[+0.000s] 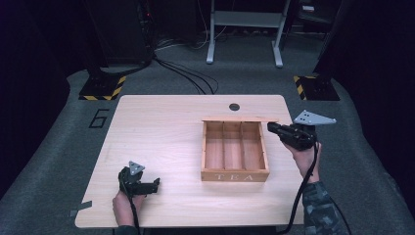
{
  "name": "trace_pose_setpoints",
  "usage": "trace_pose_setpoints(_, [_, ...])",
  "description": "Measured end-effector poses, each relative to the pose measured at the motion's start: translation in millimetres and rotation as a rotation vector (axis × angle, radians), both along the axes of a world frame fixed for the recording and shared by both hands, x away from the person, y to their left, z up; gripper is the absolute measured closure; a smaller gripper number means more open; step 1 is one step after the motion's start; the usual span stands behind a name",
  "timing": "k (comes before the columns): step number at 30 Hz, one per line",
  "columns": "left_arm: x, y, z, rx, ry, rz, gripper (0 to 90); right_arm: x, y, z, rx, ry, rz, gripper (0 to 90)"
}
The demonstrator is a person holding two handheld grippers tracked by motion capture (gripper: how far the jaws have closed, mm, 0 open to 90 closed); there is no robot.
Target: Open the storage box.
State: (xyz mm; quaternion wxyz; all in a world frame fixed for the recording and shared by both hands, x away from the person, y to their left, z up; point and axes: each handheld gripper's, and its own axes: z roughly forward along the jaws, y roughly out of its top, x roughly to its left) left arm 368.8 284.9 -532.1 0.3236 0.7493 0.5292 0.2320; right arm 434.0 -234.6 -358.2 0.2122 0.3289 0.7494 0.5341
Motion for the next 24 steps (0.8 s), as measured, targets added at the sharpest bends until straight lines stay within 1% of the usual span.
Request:
trace_pose_setpoints(5, [0.0,0.2,0.1,0.001,0.002,-0.002,2.1,7.3,0.1,6.5,-0.007,-0.002,0.000,86.3])
trace_pose_setpoints(7, [-0.1,0.2,0.0,0.002,0.000,-0.002,2.1,9.8,0.4,9.2,-0.002,0.004,0.001,86.3])
trace_pose_setpoints(12, [-0.1,0.2,0.1,0.003,0.001,-0.003,2.1,16.7,1.5,14.7,-0.003,-0.001,0.008,86.5])
trace_pose_setpoints(16, [-0.1,0.2,0.0,0.002,0.000,-0.002,2.1,21.0,2.4,16.8,-0.007,0.000,0.011,86.6])
trace_pose_setpoints(20, [-0.1,0.2,0.0,0.002,0.000,-0.002,2.1,24.3,3.3,18.0,-0.001,0.006,0.011,86.6])
trace_pose_setpoints(24, [-0.1,0.2,0.0,0.002,0.000,-0.002,2.1,26.3,3.0,18.9,-0.003,0.002,0.014,86.7])
